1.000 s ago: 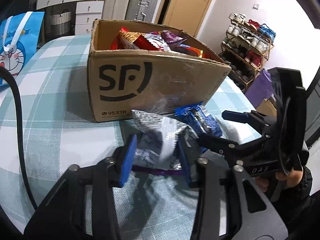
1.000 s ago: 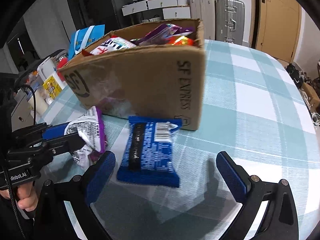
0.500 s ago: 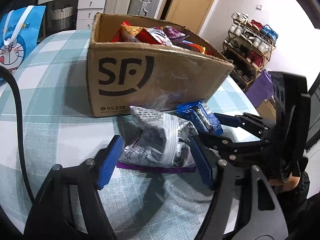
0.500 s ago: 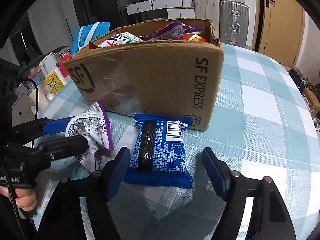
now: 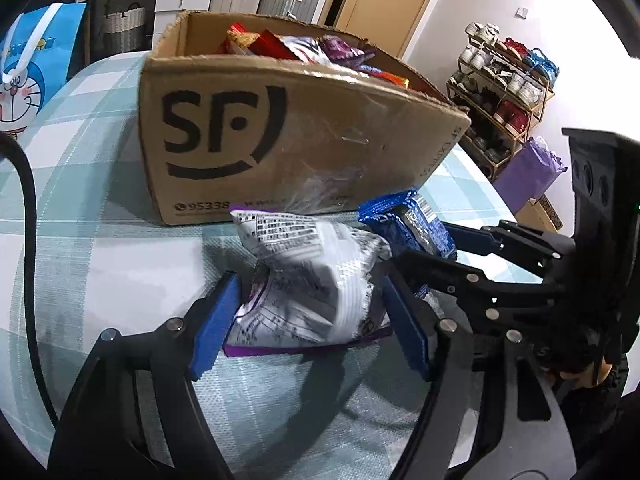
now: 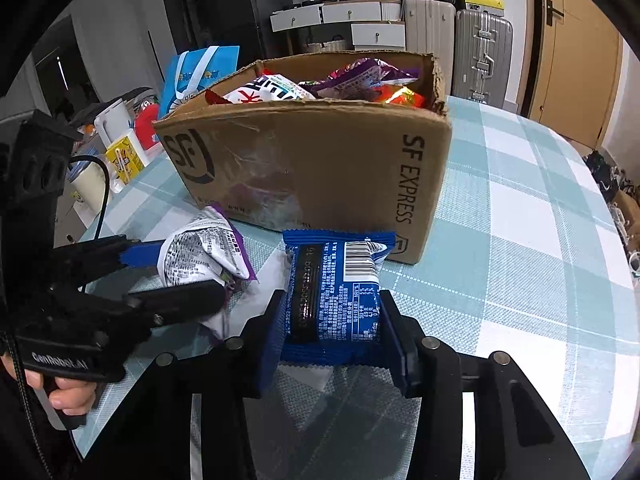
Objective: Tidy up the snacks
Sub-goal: 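Grasp the blue Oreo packet with right tool while left tool grasps the white chip bag, then carry both held packets over the box and open both tools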
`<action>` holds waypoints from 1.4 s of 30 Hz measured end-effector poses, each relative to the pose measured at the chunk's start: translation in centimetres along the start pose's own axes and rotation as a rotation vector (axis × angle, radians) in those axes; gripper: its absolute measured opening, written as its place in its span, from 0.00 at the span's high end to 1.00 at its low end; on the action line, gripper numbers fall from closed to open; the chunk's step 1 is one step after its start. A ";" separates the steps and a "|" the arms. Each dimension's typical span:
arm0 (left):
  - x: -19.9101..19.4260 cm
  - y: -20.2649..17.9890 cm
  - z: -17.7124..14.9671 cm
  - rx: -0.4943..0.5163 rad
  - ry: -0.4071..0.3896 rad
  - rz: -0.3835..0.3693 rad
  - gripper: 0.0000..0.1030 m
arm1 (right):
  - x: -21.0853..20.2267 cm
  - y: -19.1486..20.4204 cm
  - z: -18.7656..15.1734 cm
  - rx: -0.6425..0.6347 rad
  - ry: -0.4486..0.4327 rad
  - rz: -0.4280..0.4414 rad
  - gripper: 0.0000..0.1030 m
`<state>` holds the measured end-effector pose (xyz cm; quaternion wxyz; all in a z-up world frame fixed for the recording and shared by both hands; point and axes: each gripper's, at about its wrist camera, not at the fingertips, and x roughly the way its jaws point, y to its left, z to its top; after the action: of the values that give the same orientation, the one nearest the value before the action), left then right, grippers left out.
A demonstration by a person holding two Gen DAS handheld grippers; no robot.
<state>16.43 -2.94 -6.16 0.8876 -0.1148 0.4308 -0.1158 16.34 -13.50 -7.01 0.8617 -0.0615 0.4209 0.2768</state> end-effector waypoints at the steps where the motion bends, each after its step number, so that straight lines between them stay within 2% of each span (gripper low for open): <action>1: 0.2 -0.2 -0.1 0.003 0.002 0.003 0.32 | 0.0 0.0 0.0 -0.006 0.000 -0.005 0.56; 4: 0.4 -0.7 -0.2 0.020 -0.006 0.018 0.33 | -0.1 0.0 -0.1 -0.005 0.001 -0.005 0.56; 10: -0.1 -1.4 -0.7 0.055 -0.018 0.000 0.50 | -0.4 0.1 -0.2 -0.003 -0.006 -0.005 0.56; 25: -2.8 -2.5 -0.2 0.095 -0.076 -0.026 0.51 | -2.2 -0.3 0.1 -0.002 -0.057 0.011 0.56; 42: -9.4 -2.7 1.4 0.086 -0.203 -0.012 0.51 | -6.8 0.1 0.7 -0.022 -0.141 0.040 0.56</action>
<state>11.64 -2.47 2.42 0.9300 -0.0903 0.3328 -0.1270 13.37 -16.05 -1.39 0.8828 -0.0429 0.3572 0.3021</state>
